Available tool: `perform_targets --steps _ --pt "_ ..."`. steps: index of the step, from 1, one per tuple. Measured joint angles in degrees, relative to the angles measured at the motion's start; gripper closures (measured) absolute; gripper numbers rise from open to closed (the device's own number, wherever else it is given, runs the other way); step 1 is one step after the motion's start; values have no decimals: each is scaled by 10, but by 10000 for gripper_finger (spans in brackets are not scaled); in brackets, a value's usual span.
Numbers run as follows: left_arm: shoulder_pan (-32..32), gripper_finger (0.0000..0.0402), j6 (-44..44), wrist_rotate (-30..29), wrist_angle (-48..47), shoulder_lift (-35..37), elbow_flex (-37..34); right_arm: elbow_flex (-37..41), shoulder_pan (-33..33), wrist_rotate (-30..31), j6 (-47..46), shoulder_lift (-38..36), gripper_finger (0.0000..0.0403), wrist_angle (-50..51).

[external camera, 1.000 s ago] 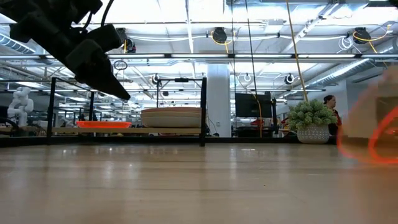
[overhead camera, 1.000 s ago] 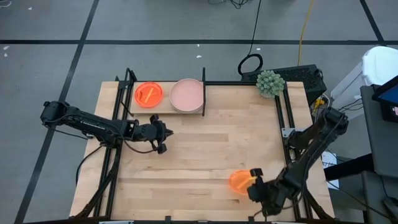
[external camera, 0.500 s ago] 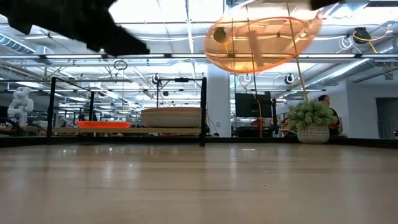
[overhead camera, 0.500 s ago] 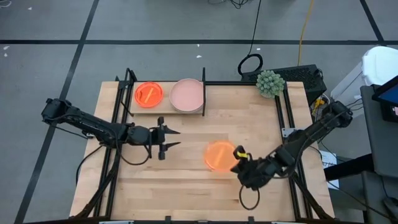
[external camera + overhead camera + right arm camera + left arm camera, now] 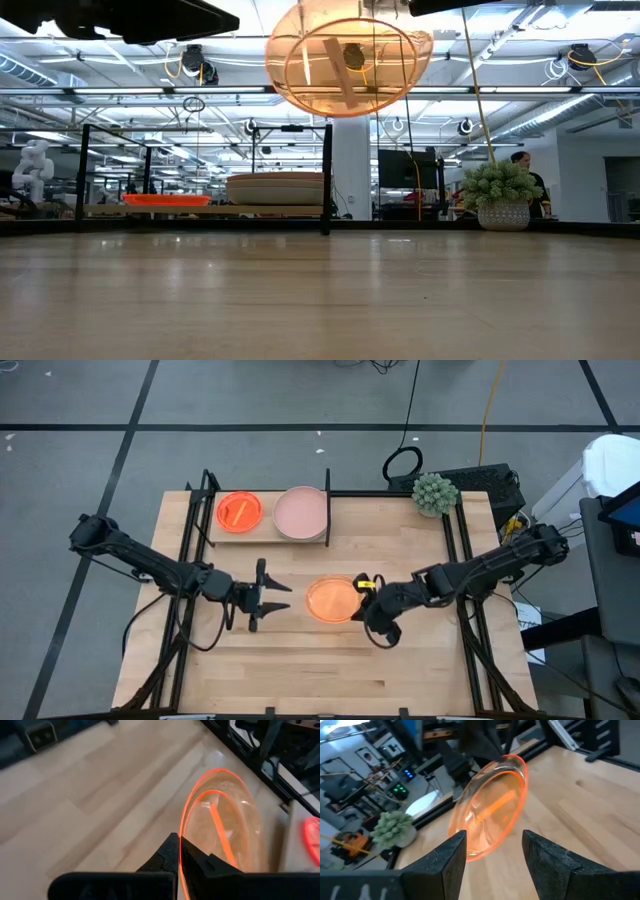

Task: Place and stack plates onto a shelf
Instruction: Stack the transparent orange plate on top of the orange transparent plate on the shelf

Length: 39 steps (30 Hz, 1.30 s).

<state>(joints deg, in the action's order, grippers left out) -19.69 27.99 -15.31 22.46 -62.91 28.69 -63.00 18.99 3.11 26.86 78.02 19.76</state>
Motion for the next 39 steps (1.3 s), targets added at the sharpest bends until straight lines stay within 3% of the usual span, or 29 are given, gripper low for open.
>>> perform_targets --steps 6,12,16,22,26,39 --pt "-10 219 11 19 3 -32 0 0 -50 -119 -1 15 403 -40" --pt "-9 240 19 23 4 -68 0 0 -80 -198 -6 39 403 -87" --pt "-9 249 17 26 10 -74 1 0 -92 -215 -6 56 403 -88" --pt "-9 269 6 76 -4 -74 1 0 -106 -232 -5 64 403 -97" --pt "-6 286 10 75 -2 -82 1 0 -111 -259 -8 68 403 -115" --pt "3 310 17 73 2 -109 0 0 -110 -259 -21 71 403 -118"
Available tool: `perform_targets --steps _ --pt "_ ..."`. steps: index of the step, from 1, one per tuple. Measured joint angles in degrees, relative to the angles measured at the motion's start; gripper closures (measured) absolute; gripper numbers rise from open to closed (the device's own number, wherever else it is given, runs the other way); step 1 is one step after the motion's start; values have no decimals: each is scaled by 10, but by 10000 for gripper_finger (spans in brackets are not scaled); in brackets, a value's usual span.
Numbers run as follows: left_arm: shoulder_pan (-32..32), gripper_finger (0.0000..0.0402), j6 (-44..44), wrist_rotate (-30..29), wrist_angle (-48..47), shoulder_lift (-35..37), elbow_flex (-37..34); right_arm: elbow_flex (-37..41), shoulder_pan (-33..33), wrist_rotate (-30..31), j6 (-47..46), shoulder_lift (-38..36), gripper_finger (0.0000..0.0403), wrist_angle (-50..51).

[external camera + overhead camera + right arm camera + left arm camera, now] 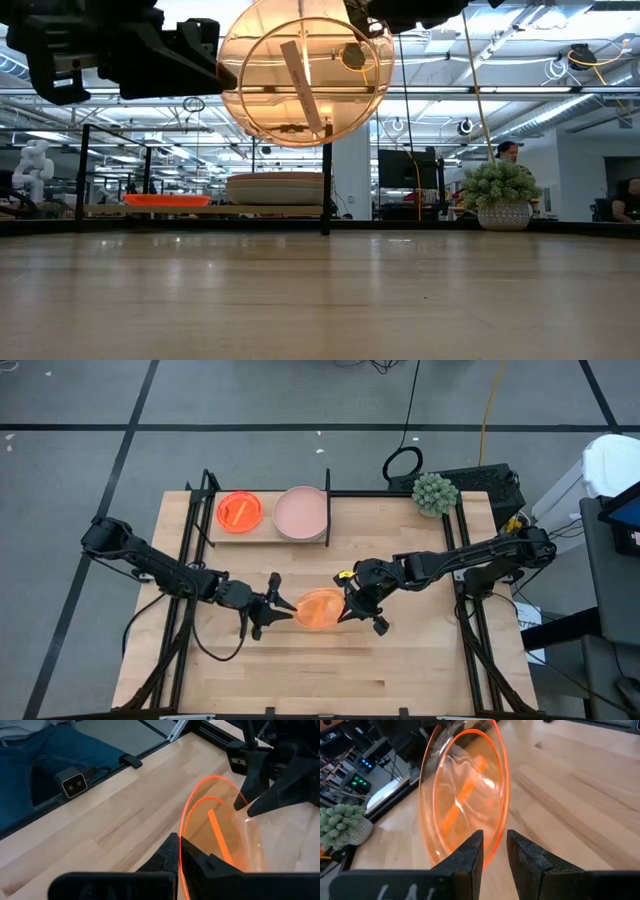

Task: Place and stack plates onto a shelf
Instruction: Stack the transparent orange plate on top of the orange transparent plate on the shelf

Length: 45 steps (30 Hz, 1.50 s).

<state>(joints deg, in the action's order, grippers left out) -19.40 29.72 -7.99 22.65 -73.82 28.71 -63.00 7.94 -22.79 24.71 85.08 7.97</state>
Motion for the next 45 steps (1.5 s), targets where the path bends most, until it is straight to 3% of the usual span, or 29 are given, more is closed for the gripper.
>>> perform_targets --steps 5,19,23,35,40,45 --pt "0 315 5 5 6 0 0 0 0 0 1 1 403 2" --pt "0 390 13 41 8 0 0 0 0 24 -30 1 397 -9" --pt "2 392 13 59 17 0 0 0 0 33 -65 1 357 -40" --pt "2 393 -2 82 16 0 0 0 0 35 -166 1 180 -100" --pt "2 394 -19 81 8 0 0 0 0 105 -164 0 131 -123" --pt "2 394 -31 47 6 6 0 0 0 202 -152 -19 120 -108"
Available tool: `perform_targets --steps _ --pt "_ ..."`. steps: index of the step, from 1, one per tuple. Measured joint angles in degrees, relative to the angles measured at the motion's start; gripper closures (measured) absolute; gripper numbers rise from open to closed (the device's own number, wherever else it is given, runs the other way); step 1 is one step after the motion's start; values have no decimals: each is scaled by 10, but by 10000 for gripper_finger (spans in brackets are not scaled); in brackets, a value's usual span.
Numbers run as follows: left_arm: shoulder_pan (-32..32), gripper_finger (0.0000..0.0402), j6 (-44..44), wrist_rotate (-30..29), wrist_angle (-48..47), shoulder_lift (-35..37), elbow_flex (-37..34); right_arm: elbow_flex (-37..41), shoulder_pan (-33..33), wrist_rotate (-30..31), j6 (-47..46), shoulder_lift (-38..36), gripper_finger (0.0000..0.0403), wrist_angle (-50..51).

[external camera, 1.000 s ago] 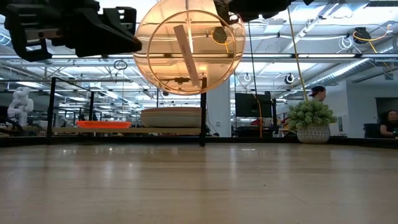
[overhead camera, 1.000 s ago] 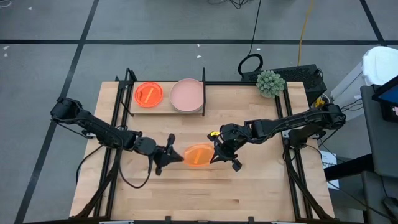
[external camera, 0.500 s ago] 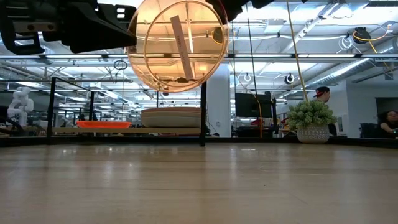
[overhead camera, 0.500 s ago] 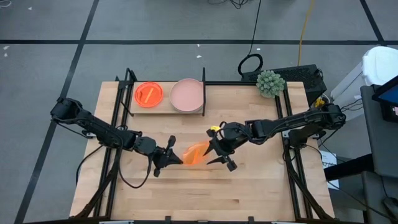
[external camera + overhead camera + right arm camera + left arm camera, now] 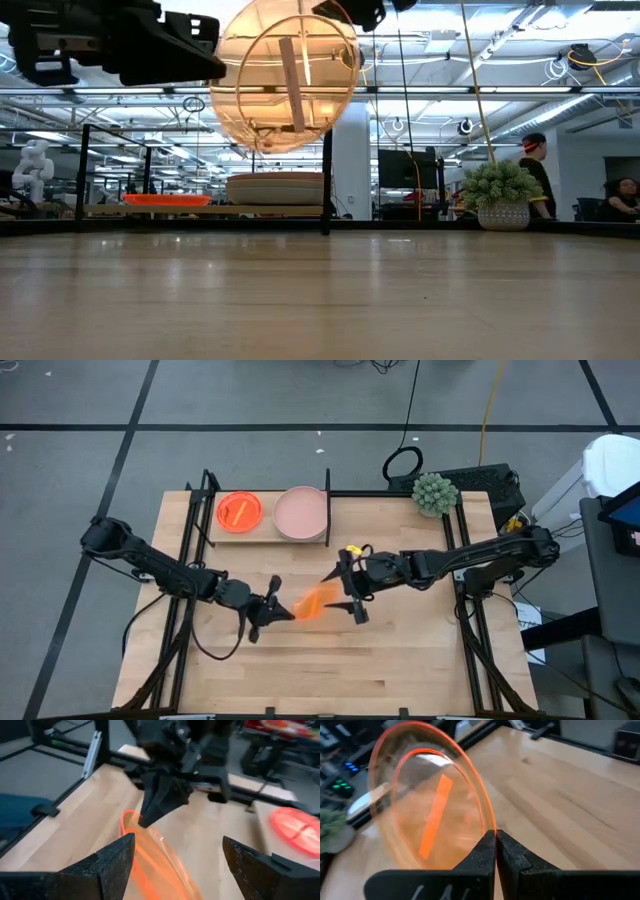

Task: Place and stack plates onto a shelf
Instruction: Stack the transparent orange plate on top of the orange transparent plate on the shelf

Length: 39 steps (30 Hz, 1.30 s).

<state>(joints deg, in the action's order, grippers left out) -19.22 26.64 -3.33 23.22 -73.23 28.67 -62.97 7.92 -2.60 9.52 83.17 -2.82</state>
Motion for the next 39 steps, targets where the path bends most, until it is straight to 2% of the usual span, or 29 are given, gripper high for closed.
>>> perform_targets --steps 5,10,13,16,24,31,34,39 --pt "1 394 -7 -39 -23 31 0 0 13 62 0 -49 130 43" --pt "1 394 -20 -65 -77 86 0 0 40 147 -6 -98 137 115" --pt "3 394 -34 -96 -110 121 0 0 53 176 -18 -114 137 152" --pt "7 394 -50 -129 -136 157 0 0 59 178 -28 -122 138 182" --pt "48 394 -84 -155 -177 237 1 0 62 176 -45 -122 138 220" --pt "111 394 -93 -234 -310 242 81 0 62 176 -43 -122 138 225" --pt "150 394 -105 -242 -355 241 108 0 62 176 -42 -122 138 225" --pt "214 394 -110 -243 -373 241 121 0 62 175 -42 -122 138 231"
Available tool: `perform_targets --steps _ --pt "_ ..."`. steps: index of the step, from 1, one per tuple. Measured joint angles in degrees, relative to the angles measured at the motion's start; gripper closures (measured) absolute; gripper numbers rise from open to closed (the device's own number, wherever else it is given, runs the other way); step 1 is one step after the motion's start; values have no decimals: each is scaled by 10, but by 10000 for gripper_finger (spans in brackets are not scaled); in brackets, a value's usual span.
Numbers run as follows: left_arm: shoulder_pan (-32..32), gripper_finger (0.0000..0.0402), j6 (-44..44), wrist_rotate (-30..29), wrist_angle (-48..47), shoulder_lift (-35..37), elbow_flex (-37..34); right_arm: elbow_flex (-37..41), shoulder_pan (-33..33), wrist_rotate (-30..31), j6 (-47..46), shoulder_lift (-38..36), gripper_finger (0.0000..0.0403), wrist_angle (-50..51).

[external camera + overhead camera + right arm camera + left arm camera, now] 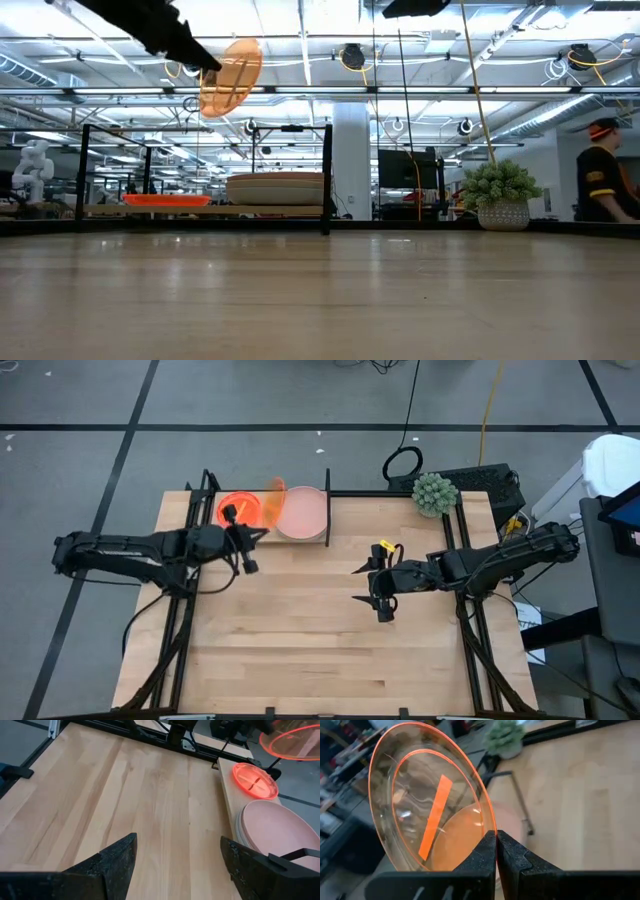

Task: Place and stack plates onto a shelf
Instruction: Stack the transparent orange plate on top of the orange transparent plate on the shelf

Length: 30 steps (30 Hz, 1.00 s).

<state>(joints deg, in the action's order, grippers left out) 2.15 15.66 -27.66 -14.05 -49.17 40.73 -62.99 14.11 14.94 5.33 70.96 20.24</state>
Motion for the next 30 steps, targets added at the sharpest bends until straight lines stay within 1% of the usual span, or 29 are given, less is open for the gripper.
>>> perform_targets --steps 4,9,14,19,25,30 --pt "50 394 -18 0 -19 0 0 0 0 0 -1 0 138 1" --pt "113 394 -58 0 -76 0 0 0 0 0 -1 0 138 1" --pt "156 394 -71 13 -132 0 0 0 0 0 -1 0 138 1" --pt "171 394 -57 40 -162 0 0 0 0 0 -1 0 138 1" --pt "175 394 -37 41 -194 -1 0 0 0 0 -1 0 138 1" --pt "175 394 -38 41 -229 -14 0 0 0 0 -1 0 138 0"
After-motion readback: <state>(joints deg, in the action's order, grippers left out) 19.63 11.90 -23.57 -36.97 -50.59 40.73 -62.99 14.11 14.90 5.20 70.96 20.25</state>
